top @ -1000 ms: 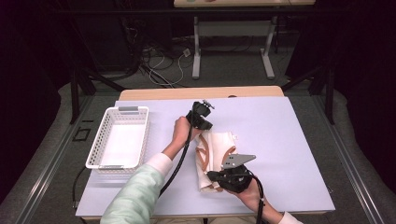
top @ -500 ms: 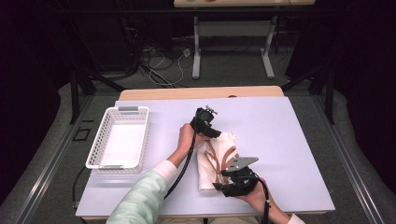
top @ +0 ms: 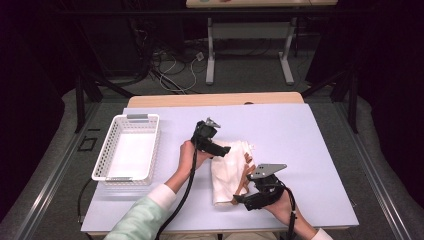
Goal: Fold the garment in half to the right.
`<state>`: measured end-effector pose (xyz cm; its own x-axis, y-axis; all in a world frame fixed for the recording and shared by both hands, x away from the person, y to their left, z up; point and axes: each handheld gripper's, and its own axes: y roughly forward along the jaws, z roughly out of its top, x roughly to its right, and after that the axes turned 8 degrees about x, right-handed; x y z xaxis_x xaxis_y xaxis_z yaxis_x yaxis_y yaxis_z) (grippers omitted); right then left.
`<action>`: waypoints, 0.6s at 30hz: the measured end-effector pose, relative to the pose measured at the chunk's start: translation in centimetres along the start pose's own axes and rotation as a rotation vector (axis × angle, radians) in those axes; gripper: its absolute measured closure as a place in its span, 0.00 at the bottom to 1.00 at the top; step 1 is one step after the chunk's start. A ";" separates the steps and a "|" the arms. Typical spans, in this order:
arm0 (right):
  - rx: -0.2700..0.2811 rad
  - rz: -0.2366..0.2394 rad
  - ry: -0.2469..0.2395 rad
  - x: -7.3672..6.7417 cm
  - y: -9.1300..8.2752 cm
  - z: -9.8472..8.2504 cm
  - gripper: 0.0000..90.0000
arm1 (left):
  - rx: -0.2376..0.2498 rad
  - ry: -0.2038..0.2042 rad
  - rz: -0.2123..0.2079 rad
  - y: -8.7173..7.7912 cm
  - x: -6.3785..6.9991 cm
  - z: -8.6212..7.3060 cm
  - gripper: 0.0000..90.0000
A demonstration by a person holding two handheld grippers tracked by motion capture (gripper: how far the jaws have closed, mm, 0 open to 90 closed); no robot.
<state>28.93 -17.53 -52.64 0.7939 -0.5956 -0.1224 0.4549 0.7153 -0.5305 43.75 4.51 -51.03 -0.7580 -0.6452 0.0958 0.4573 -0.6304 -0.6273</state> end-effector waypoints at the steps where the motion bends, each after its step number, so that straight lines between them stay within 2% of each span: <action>1: 0.003 -0.005 -0.001 0.1 0.0 0.0 0.16 | 0.004 -0.001 0.016 -0.5 0.1 -0.5 0.07; 5: 0.000 -0.016 0.008 0.7 0.0 0.1 0.16 | 0.001 0.001 0.044 -1.9 0.2 -2.5 0.03; 9: -0.006 -0.035 -0.008 1.1 0.1 0.1 0.16 | -0.006 0.028 0.064 -2.5 0.6 -3.7 0.00; 10: -0.008 -0.033 -0.010 1.3 0.2 0.1 0.16 | -0.001 0.053 0.075 -2.9 1.0 -4.4 0.00; 11: -0.005 -0.035 -0.001 1.4 0.3 0.1 0.16 | -0.003 0.059 0.074 -3.1 1.2 -4.7 0.00; 18: 0.008 -0.034 0.003 2.0 0.6 0.6 0.16 | 0.015 0.046 0.069 -4.2 1.6 -6.2 0.00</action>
<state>31.02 -18.07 -52.63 0.7765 -0.6210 -0.1066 0.4852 0.6973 -0.5276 37.71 8.85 -53.03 -0.7448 -0.6671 0.0172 0.5159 -0.5919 -0.6193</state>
